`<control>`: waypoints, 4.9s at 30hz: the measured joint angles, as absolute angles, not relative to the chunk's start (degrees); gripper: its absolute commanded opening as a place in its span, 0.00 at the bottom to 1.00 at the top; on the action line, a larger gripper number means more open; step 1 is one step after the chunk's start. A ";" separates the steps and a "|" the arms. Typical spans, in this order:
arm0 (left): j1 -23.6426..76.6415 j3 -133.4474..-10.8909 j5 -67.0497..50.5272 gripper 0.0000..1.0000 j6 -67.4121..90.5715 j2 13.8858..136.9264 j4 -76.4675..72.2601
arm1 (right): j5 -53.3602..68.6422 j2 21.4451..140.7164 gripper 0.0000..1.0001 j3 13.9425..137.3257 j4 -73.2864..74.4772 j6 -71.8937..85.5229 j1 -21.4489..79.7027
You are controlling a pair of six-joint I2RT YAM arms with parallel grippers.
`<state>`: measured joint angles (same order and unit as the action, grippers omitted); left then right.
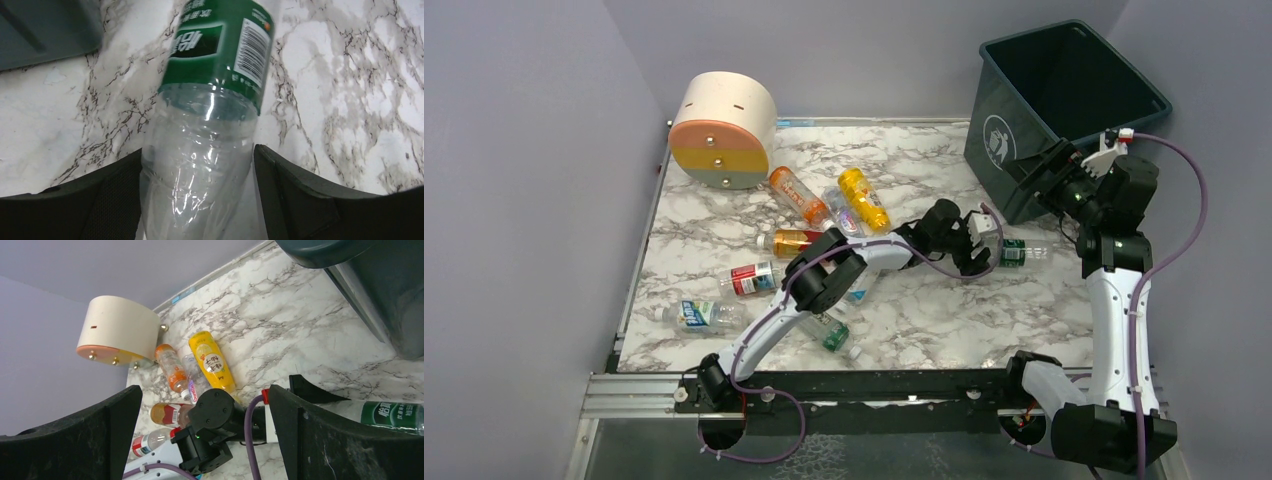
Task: Put the plastic bottles in the bin
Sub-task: Pick up the plastic bottle at the center of the board.
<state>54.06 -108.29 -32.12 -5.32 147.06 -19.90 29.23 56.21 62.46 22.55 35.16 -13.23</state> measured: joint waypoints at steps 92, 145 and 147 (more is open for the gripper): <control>52.93 -52.34 0.75 0.62 1.04 66.35 2.98 | 42.22 70.78 1.00 56.18 5.67 45.52 7.86; 48.90 -50.87 -0.78 0.99 3.20 65.30 -2.74 | 47.31 75.44 0.53 54.26 -3.36 50.96 12.38; 48.86 -51.88 -0.62 0.99 3.64 64.05 -1.78 | 47.20 75.44 0.53 54.28 -3.33 50.89 12.38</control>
